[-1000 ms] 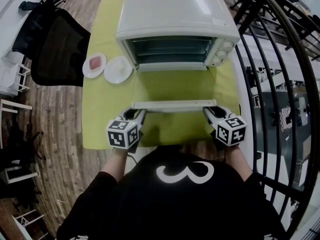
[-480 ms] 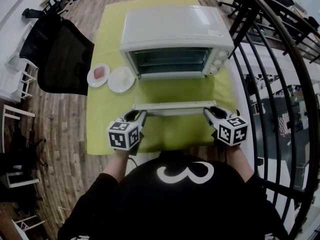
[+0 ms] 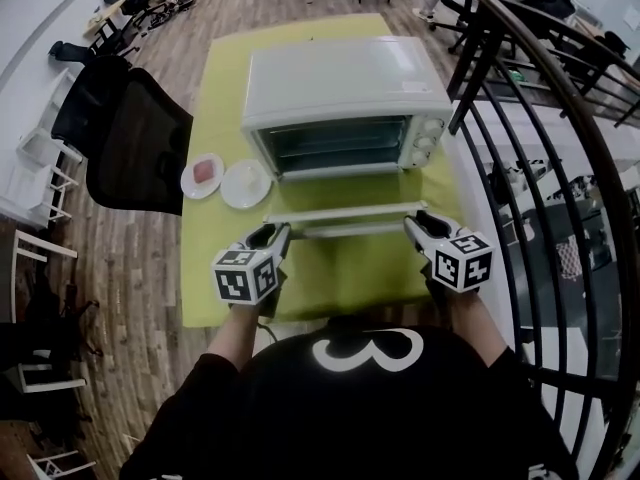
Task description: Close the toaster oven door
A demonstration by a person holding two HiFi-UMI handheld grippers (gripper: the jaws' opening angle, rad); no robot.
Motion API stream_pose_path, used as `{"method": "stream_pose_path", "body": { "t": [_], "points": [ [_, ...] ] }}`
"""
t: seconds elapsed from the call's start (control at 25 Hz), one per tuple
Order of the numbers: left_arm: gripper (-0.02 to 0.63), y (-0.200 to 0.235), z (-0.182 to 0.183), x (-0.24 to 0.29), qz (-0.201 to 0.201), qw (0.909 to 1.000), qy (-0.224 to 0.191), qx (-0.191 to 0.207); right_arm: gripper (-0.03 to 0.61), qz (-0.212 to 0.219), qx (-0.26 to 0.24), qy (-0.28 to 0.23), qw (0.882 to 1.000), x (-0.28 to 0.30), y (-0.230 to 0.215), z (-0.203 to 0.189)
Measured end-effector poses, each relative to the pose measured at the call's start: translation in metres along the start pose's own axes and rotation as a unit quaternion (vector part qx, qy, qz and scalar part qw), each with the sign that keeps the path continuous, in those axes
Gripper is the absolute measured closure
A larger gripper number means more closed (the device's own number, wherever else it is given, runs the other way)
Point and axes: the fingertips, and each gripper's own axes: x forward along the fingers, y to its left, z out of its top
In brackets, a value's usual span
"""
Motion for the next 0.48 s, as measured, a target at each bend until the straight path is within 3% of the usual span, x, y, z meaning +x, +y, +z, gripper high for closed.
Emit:
{"method": "stream_pose_path", "body": {
  "t": [0.48],
  "points": [
    [0.499,0.003,0.048,-0.003,-0.008,0.9989,-0.045,0.007,0.471,-0.006,-0.008,-0.039,0.999,-0.002,0.000,0.047]
  ]
}}
